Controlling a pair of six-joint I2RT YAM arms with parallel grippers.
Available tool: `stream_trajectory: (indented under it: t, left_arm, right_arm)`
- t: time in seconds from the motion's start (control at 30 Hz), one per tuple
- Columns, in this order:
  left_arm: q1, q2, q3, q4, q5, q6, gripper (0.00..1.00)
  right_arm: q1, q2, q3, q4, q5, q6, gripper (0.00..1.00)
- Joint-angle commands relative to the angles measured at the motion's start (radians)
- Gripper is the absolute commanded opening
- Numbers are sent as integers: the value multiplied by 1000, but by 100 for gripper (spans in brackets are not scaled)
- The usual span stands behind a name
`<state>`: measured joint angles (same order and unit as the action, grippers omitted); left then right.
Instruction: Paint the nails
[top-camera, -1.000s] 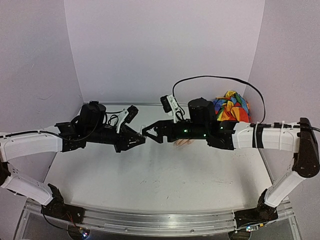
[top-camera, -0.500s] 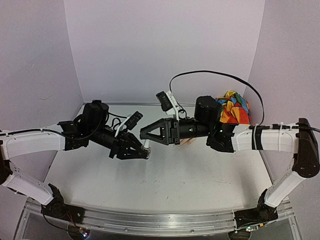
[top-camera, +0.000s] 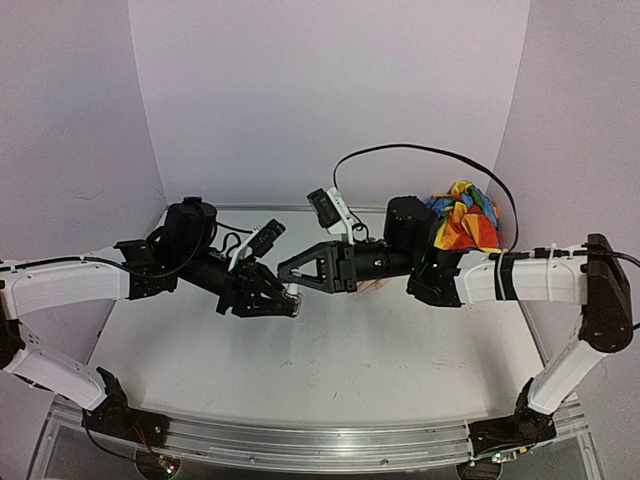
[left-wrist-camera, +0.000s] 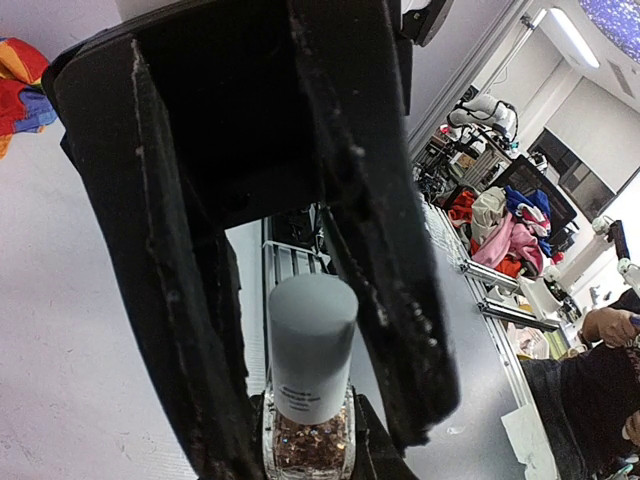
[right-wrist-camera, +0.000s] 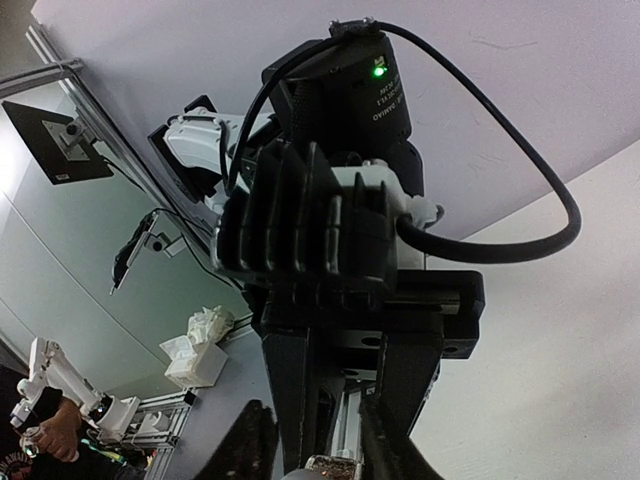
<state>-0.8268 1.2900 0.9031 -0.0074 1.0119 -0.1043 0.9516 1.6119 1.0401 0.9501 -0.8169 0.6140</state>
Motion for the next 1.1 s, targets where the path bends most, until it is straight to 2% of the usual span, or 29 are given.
stream_trajectory:
  t: [0.0,0.1,0.17,0.2,0.33,0.43,0.5,0.57,0.6,0.67,0.73,0.93,1.0,1.07]
  left_arm:
    - [-7,-17,50,55,25,5,0]
    - [-6,-16,52,55,-3,0,0]
    - [-6,-20,56,55,-52,-2,0]
    - [-6,-23,57,54,-96,-2,0]
    - [-5,-49,42,53,-433,4,0]
    - [-8,-64,37,48,-832,10,0]
    - [-13,-54,51,44,-1062,23,0]
    - [-31,-25,78,44,-1193,55,0]
    - [-41,-7,91,45,-1231,67,0]
    - [-59,14,104,46,-1277,78,0]
    - [-69,17,104,47,-1280,82,0]
    - [-72,-30,30,47,-1134,103,0]
    - [-72,-50,4,46,-1060,129,0]
    - [-69,-74,-25,46,-964,118,0]
  right_arm:
    - [1,-4,12,90,-31,5,20]
    - [0,-3,11,88,-29,3,13]
    - [0,1,9,85,-21,1,2]
    - [1,2,10,76,-12,-1,0]
    - [10,5,17,1,86,-33,0]
    - [41,-1,59,-150,363,-64,0]
    - [106,23,143,-335,722,-67,0]
    - [192,84,264,-524,1069,-13,0]
    - [226,119,333,-578,1158,25,0]
    - [280,174,398,-636,1267,70,0]
    - [301,185,406,-636,1285,107,0]
    - [287,78,310,-492,1169,-15,0]
    - [258,32,279,-468,1074,-69,12]
    - [213,-4,260,-467,937,-115,31]
